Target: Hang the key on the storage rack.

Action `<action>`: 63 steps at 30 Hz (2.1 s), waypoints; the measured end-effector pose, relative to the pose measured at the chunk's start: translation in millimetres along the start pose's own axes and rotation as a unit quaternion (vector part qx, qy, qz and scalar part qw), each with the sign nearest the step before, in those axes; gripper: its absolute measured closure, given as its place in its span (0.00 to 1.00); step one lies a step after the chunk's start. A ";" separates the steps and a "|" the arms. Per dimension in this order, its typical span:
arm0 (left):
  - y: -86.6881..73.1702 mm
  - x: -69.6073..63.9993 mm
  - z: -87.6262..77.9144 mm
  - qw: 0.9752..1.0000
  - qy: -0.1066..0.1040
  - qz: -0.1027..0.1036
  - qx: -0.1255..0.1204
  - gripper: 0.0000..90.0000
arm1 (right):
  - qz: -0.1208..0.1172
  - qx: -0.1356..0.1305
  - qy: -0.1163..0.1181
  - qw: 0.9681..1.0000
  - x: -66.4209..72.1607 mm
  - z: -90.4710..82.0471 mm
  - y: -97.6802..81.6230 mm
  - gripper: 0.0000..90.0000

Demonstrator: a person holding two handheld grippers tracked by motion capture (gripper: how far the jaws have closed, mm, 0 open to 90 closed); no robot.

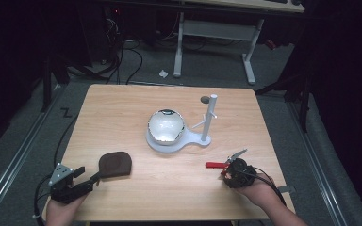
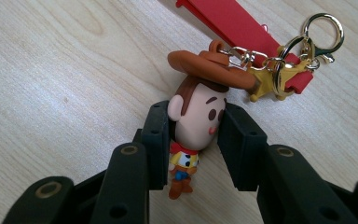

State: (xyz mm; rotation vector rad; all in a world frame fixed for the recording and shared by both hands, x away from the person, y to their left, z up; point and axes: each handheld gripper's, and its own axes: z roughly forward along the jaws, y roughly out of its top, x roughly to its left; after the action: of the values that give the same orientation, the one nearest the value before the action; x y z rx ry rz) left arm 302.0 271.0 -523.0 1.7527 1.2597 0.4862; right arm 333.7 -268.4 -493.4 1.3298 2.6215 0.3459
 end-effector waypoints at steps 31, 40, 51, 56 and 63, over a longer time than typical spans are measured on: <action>2.5 -5.2 9.3 1.000 -0.001 0.014 0.007 0.35 | -0.011 0.005 0.029 0.999 -7.7 -47.0 9.5 0.73; 1.9 -4.3 7.3 1.000 -0.002 0.012 0.005 0.35 | -0.002 0.007 0.042 0.999 -14.2 -63.4 14.3 0.73; 0.7 -2.9 7.9 1.000 -0.002 0.011 0.008 0.35 | -0.005 0.007 0.028 1.000 -19.5 -94.1 24.0 0.73; 1.1 -2.4 7.7 1.000 -0.001 0.010 0.007 0.35 | -0.005 0.002 0.026 1.000 -20.2 -103.4 27.8 0.73; 0.6 -2.3 7.3 1.000 -0.001 0.010 0.008 0.35 | -0.015 -0.006 0.022 1.000 -18.6 -118.1 35.7 0.73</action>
State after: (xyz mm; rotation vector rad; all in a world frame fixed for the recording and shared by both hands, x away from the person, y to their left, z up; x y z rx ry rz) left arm 306.8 265.7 -525.8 1.7800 1.2486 0.4871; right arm 340.7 -277.7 -369.3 1.2921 2.6691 0.3902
